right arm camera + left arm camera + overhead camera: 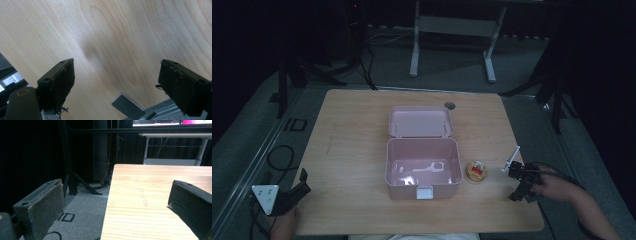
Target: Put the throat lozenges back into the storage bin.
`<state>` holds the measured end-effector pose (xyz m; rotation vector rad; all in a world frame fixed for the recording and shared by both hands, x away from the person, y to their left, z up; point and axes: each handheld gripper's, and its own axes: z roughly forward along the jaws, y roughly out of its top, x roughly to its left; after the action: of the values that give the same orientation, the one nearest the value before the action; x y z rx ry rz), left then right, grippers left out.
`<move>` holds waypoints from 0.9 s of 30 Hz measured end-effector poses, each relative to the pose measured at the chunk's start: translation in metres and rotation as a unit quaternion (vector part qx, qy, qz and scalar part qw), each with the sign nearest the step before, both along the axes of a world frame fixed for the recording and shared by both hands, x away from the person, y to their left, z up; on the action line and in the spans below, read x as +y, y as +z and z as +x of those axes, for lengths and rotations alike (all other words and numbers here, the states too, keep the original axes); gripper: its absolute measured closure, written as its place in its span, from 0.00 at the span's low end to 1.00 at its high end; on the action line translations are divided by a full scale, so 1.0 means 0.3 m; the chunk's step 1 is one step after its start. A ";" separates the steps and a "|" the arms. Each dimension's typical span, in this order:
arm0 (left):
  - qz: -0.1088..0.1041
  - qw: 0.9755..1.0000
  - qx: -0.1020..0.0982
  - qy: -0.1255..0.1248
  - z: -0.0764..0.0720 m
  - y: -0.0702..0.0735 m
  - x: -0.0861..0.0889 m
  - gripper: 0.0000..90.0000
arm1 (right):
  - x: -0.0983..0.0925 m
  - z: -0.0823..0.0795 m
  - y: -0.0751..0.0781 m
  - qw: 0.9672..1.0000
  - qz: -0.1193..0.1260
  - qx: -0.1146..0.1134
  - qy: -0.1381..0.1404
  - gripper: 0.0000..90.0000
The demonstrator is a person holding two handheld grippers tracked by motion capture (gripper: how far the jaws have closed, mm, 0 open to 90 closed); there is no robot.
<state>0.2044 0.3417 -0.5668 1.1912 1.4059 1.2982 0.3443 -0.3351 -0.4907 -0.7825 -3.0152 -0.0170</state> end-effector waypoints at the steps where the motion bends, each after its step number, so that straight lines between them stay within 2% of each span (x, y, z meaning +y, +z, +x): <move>1: 0.000 1.000 0.000 0.000 0.000 0.000 0.000 0.01 | 0.003 0.002 -0.001 1.000 0.001 0.001 0.000 0.15; 6: 0.001 1.000 0.001 -0.001 0.000 0.000 -0.001 0.01 | 0.020 0.010 -0.004 1.000 -0.007 0.008 0.002 0.15; 7: 0.001 1.000 0.001 -0.001 0.000 0.000 -0.001 0.01 | 0.030 0.018 -0.006 1.000 -0.005 0.015 0.004 0.15; 12: 0.000 1.000 0.000 -0.002 0.000 0.000 -0.001 0.01 | 0.067 0.039 -0.006 1.000 0.003 0.022 0.009 0.16; 19: -0.001 1.000 0.000 -0.003 0.000 0.000 0.000 0.01 | 0.124 0.063 0.000 0.999 0.003 0.011 0.036 0.15; 22: -0.001 1.000 0.000 -0.004 0.000 0.000 0.000 0.01 | 0.149 0.079 -0.001 0.999 0.008 0.013 0.046 0.15; 27: -0.001 1.000 -0.001 -0.005 0.000 0.000 0.000 0.01 | 0.188 0.105 -0.010 0.998 0.003 0.015 0.057 0.15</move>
<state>0.2043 0.3418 -0.5669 1.1937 1.3989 1.2907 0.3758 -0.2787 -0.4936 -0.6048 -3.0245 -0.0128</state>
